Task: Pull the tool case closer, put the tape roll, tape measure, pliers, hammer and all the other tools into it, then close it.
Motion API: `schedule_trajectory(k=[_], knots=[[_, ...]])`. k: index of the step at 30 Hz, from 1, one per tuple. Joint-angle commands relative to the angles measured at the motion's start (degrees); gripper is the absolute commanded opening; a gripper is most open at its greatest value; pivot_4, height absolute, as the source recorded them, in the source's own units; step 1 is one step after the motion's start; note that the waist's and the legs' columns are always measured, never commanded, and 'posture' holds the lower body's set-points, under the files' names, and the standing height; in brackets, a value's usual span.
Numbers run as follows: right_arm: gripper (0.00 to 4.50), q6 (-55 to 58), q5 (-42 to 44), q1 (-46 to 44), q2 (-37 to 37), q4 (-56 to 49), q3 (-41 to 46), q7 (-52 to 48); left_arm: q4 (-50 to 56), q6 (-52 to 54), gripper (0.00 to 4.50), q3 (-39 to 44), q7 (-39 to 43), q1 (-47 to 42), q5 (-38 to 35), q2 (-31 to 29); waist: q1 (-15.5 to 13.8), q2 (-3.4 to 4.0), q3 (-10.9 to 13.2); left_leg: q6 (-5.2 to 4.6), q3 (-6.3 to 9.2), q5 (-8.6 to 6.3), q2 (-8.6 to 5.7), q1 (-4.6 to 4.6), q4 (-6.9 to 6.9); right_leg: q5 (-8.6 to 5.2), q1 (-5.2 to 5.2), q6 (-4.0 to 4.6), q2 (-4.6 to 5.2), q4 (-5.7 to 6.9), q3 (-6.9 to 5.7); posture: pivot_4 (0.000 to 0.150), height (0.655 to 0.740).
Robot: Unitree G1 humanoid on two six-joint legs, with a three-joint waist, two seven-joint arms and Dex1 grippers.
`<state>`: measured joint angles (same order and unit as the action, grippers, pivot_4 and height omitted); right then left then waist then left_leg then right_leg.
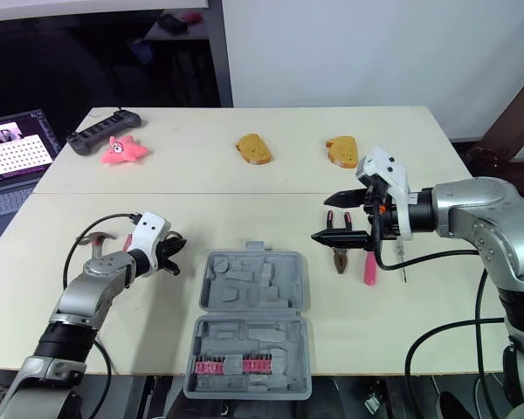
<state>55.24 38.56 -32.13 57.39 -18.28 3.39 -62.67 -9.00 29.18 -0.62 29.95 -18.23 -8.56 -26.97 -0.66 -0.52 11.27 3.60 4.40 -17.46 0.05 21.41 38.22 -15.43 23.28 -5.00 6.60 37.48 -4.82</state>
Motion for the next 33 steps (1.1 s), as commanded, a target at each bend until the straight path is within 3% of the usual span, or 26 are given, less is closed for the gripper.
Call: schedule_trajectory(k=[1, 7, 16, 24, 28, 32, 33], knots=[[4.5, -0.6, 0.6, -0.6, 1.0, -0.9, 1.5, 0.0, 0.6, -0.9, 0.09, 0.7, 0.6, 0.1, 0.2, -0.8, 0.0, 0.0, 0.0, 0.0, 0.0, 0.0, 0.0, 0.0, 0.0, 0.0, 0.0, 0.0, 0.0, 0.0, 0.0, 0.15, 0.74], [4.5, -0.8, 0.5, 0.0, 0.9, -1.1, 1.1, -0.2, 4.2, 2.8, 0.09, 0.7, 2.4, 2.1, -1.1, -1.8, 0.1, 0.0, 0.0, 0.0, 0.0, 0.0, 0.0, 0.0, 0.0, 0.0, 0.0, 0.0, 0.0, -0.01, 0.0, 0.15, 0.74], [4.5, -0.5, 0.9, 1.3, 1.4, -1.6, 1.1, -0.8, 24.0, 22.5, 0.09, 4.7, 3.1, 11.5, -9.2, -4.8, 0.3, 0.0, 0.0, -0.01, 0.0, 0.0, 0.0, -0.01, -0.01, 0.0, 0.0, 0.0, 0.01, -0.02, 0.01, 0.15, 0.74], [4.5, -0.7, 1.1, 1.7, -0.1, -2.3, -0.4, -0.3, 25.7, 21.9, 0.09, 0.8, 4.1, 14.8, -8.2, -7.6, 0.0, 0.0, 0.0, -0.01, 0.01, 0.0, 0.0, 0.0, -0.01, 0.0, -0.01, 0.0, 0.01, -0.02, 0.01, 0.15, 0.74], [4.5, -0.6, 1.6, 2.4, -0.7, -2.9, 0.0, 0.7, 25.7, 21.6, 1.45, 1.2, 5.1, 13.8, -8.8, -8.4, 0.0, 0.01, 0.0, -0.01, 0.01, -0.01, 0.0, 0.0, -0.01, 0.0, -0.01, 0.0, 0.01, -0.02, 0.01, 0.15, 0.74], [4.5, -0.1, 2.6, 4.8, -1.4, -4.3, 1.3, 2.5, 26.2, 21.4, 3.46, 2.0, 7.6, 14.1, -10.6, -9.7, 0.0, 0.01, 0.0, -0.01, 0.02, -0.01, 0.0, -0.01, -0.01, 0.0, -0.01, 0.01, 0.0, -0.02, 0.01, 0.15, 0.74], [4.5, 0.1, 2.9, 5.4, -1.7, -4.8, 1.6, 3.0, 26.2, 21.3, 3.46, 2.2, 8.3, 14.3, -11.1, -10.1, 0.0, 0.01, 0.0, -0.01, 0.02, -0.01, 0.0, 0.0, -0.01, 0.0, -0.01, 0.01, 0.0, -0.02, 0.01, 0.15, 0.74]])
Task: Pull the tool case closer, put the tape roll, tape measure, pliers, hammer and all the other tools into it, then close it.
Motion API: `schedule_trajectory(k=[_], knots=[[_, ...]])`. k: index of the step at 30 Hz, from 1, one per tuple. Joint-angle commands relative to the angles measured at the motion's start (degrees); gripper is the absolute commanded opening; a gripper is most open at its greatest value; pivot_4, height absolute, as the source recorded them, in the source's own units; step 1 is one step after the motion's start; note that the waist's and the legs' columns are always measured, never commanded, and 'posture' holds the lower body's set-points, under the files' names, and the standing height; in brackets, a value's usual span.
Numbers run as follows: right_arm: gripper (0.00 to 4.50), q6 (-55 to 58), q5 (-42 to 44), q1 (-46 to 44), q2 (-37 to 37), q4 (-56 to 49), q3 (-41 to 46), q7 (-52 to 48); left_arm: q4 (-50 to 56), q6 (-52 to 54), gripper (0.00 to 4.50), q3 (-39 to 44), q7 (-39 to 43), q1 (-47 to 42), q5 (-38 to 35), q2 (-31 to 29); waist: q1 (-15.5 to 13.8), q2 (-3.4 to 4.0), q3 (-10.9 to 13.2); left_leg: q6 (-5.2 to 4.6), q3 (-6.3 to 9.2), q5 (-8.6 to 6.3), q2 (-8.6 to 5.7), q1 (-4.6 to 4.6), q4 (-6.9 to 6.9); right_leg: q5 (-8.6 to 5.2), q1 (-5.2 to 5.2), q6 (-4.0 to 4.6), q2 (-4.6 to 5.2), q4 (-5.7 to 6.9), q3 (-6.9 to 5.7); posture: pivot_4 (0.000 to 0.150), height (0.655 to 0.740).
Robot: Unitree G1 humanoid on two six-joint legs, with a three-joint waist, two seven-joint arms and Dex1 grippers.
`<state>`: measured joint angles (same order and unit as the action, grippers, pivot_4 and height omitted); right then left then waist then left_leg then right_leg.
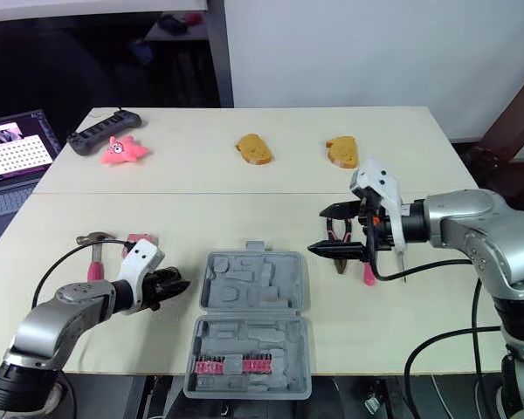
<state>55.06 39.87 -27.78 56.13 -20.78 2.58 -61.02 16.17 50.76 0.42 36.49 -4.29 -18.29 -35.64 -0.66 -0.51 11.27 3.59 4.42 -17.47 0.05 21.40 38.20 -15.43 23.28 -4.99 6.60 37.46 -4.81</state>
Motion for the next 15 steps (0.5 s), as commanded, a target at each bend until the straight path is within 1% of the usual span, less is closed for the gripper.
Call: schedule_trajectory(k=[1, 9, 15], knots=[[4.5, 0.3, 1.7, 1.7, -0.5, -2.8, 2.6, 1.8, 1.1, -0.6, 3.46, 1.0, 2.7, 0.5, -1.7, -2.0, 0.0, 0.0, 0.0, 0.0, 0.0, 0.0, 0.0, 0.0, 0.0, 0.0, 0.0, 0.0, 0.0, 0.0, 0.0, 0.15, 0.74], [4.5, 0.8, 3.6, 3.8, -2.1, -5.3, 3.4, 5.2, 0.3, -5.8, 3.46, 3.2, 7.9, 2.6, -3.8, -4.7, 0.0, 0.0, 0.0, 0.0, -0.01, 0.0, 0.0, 0.01, 0.0, 0.0, 0.01, 0.0, 0.0, -0.01, 0.0, 0.15, 0.74], [4.5, 0.9, 4.6, 4.9, -3.2, -6.7, 3.3, 7.5, -1.5, -8.0, 3.46, 5.2, 12.5, 2.7, -5.1, -8.9, 0.0, 0.0, 0.0, -0.01, 0.0, 0.0, 0.0, 0.01, -0.01, 0.0, 0.01, 0.0, 0.0, -0.01, 0.0, 0.15, 0.74]])
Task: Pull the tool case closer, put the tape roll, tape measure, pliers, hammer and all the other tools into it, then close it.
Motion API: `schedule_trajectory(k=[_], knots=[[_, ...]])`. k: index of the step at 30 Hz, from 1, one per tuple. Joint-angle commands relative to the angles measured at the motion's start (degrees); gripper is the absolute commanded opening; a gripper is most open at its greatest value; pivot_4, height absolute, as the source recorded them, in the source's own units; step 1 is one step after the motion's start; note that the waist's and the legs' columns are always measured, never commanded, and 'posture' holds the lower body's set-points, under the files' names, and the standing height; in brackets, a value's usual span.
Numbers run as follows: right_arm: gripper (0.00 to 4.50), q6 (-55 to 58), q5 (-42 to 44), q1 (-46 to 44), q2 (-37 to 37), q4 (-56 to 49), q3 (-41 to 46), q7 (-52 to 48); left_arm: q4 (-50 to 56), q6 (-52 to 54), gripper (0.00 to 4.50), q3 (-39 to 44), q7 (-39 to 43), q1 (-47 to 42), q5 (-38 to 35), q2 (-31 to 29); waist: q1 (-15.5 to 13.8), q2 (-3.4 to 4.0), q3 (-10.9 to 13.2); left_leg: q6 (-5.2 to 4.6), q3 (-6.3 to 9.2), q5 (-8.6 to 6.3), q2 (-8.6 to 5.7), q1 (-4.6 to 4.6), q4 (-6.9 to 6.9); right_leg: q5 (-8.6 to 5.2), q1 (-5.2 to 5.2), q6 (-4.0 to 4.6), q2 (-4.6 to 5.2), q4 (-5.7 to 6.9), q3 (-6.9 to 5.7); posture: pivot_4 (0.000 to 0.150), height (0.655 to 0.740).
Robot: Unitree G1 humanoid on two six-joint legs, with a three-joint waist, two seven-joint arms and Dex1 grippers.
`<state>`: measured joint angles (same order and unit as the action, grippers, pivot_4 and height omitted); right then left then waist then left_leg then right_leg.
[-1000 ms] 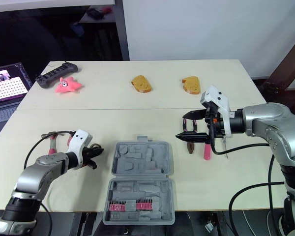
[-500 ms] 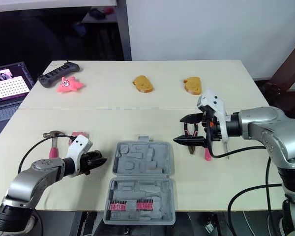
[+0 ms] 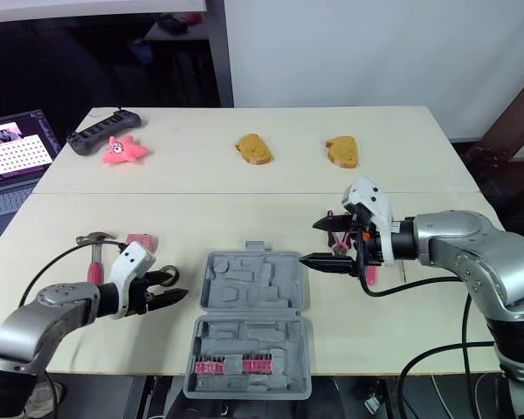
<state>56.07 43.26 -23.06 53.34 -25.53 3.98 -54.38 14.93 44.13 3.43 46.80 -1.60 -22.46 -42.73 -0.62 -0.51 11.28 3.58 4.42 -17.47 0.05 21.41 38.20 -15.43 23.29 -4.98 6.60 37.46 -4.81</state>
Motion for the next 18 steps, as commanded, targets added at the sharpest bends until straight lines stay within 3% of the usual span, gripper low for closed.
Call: schedule_trajectory(k=[1, 6, 16, 18], knots=[[4.5, -0.2, 1.2, 0.4, -0.6, -2.0, 1.8, 1.2, -0.8, -1.3, 3.46, 2.4, 3.1, -0.3, -1.3, -2.6, 0.0, 0.0, 0.0, 0.0, 0.0, 0.0, 0.0, 0.0, 0.0, 0.0, 0.0, 0.0, 0.0, 0.0, 0.0, 0.15, 0.74], [4.5, -0.2, 1.7, 0.9, -2.1, -2.9, 1.3, 3.3, -3.7, -2.6, 3.46, 2.1, 7.1, -2.1, -1.3, -6.6, 0.0, 0.0, 0.0, 0.0, 0.0, 0.0, 0.0, 0.0, 0.0, 0.0, 0.0, 0.0, -0.01, 0.0, 0.0, 0.15, 0.74], [4.5, -0.2, 2.4, 2.2, -2.8, -3.9, 1.9, 5.4, -7.3, -7.8, 3.46, -2.9, 8.5, -4.0, 2.5, -5.9, 0.1, 0.0, 0.0, -0.01, 0.0, 0.0, 0.0, -0.01, -0.02, 0.0, 0.01, 0.0, -0.01, -0.01, 0.0, 0.15, 0.74], [4.5, -0.4, 2.4, 2.2, -2.6, -3.6, 1.9, 5.4, -8.3, -8.6, 2.93, -3.2, 8.3, -4.6, 2.6, -5.2, 0.2, 0.0, 0.0, -0.01, 0.0, 0.0, 0.0, 0.0, -0.02, 0.0, 0.01, 0.0, -0.01, 0.0, 0.0, 0.15, 0.74]])
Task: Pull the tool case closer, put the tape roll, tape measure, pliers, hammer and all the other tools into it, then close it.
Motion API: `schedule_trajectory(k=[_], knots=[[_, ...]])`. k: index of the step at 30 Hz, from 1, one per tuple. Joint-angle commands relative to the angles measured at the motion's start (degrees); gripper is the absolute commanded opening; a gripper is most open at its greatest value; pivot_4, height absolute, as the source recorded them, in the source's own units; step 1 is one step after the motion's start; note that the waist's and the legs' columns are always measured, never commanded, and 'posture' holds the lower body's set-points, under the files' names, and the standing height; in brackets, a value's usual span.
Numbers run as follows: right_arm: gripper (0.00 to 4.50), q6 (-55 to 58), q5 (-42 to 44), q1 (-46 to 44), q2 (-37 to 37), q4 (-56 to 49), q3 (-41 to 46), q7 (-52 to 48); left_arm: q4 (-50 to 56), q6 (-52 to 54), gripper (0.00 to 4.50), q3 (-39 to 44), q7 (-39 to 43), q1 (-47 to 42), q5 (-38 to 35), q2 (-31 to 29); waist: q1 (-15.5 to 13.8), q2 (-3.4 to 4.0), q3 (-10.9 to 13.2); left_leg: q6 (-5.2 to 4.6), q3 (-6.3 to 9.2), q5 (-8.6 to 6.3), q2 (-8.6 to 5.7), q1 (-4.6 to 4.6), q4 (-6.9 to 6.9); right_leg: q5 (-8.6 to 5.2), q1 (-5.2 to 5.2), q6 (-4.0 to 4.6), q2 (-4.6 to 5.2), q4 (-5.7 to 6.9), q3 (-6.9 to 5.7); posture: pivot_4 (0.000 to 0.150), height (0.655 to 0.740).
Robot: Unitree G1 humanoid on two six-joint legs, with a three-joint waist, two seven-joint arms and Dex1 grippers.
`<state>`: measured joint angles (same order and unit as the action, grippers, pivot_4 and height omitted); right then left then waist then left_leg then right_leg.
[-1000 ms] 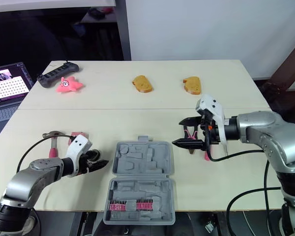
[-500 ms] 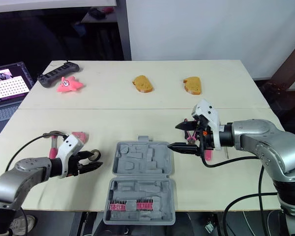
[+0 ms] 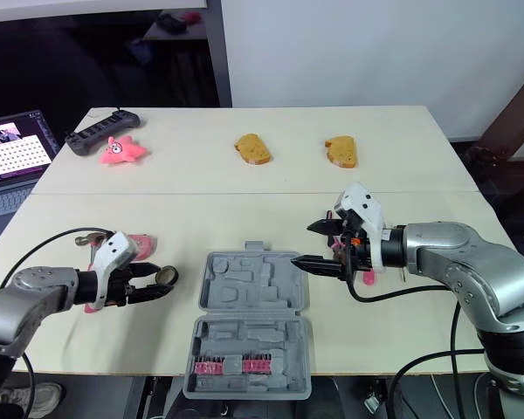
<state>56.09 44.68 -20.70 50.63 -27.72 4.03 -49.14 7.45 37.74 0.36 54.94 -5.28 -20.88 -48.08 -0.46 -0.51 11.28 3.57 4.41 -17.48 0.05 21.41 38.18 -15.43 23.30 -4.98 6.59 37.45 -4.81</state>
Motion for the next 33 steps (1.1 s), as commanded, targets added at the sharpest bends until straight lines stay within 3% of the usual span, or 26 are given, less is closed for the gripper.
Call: schedule_trajectory(k=[1, 2, 12, 19, 21, 24, 25, 33], knots=[[4.5, -0.5, 1.0, -0.2, 0.2, -1.4, 1.9, 0.1, -0.9, -2.4, 2.6, -0.2, 0.2, -1.1, 0.9, 0.4, 0.0, 0.0, 0.0, 0.0, 0.0, 0.0, 0.0, 0.0, 0.0, 0.0, 0.0, 0.0, 0.0, 0.0, 0.0, 0.15, 0.74], [4.5, -0.5, 1.0, -0.3, 0.2, -1.3, 1.9, 0.1, -0.9, -2.7, 2.17, -0.5, 0.1, -1.2, 1.2, 0.5, 0.0, 0.0, 0.0, 0.0, 0.0, 0.0, 0.0, 0.01, 0.0, 0.0, 0.0, 0.0, 0.0, 0.0, 0.0, 0.15, 0.74], [4.5, -0.3, 1.4, -0.7, 0.0, -1.4, 1.5, 0.5, -1.6, -4.0, 2.17, -1.6, -0.7, -1.8, 2.6, 1.8, -0.1, 0.0, 0.0, 0.0, 0.0, 0.0, 0.0, 0.01, 0.0, 0.0, 0.0, 0.0, 0.0, 0.0, 0.0, 0.15, 0.74], [4.5, -0.1, 1.7, -0.7, 0.5, -1.5, 2.0, 0.6, -3.9, -8.9, 2.17, -5.4, -1.6, -2.1, 7.5, 3.2, -0.1, 0.0, 0.0, 0.0, 0.0, 0.0, 0.0, 0.01, 0.0, 0.0, 0.0, 0.0, 0.0, 0.0, 0.0, 0.15, 0.74], [4.5, 0.0, 1.8, -0.6, 0.5, -1.7, 2.0, 0.8, -4.8, -9.5, 1.61, -5.6, -2.1, -2.1, 8.0, 4.0, -0.1, 0.0, 0.0, 0.0, 0.0, 0.0, 0.0, 0.01, 0.0, 0.0, 0.0, 0.0, 0.0, 0.0, 0.0, 0.15, 0.74], [4.5, 0.2, 2.0, -0.4, 0.5, -1.9, 2.3, 0.9, -5.0, -10.3, 0.25, -5.2, -2.7, -2.1, 8.3, 4.5, -0.1, 0.0, 0.0, 0.0, 0.0, 0.0, 0.0, 0.0, 0.0, 0.0, 0.0, 0.0, 0.0, 0.0, 0.0, 0.15, 0.74], [4.5, 0.3, 2.0, -0.5, 0.5, -1.9, 2.3, 1.0, -4.9, -10.3, 0.03, -4.8, -2.8, -2.3, 8.0, 4.7, -0.1, 0.0, 0.0, 0.0, 0.0, 0.0, 0.0, 0.0, 0.0, 0.0, 0.0, 0.0, 0.0, 0.0, 0.0, 0.15, 0.74], [4.5, 0.7, 2.4, -0.5, 0.7, -1.9, 2.5, 1.2, -1.6, -8.9, 0.03, -3.3, 1.0, -6.8, 5.2, 3.1, -0.2, 0.0, 0.0, 0.0, 0.01, 0.0, 0.0, 0.01, 0.01, 0.0, -0.01, 0.0, 0.01, 0.0, -0.01, 0.15, 0.74]])
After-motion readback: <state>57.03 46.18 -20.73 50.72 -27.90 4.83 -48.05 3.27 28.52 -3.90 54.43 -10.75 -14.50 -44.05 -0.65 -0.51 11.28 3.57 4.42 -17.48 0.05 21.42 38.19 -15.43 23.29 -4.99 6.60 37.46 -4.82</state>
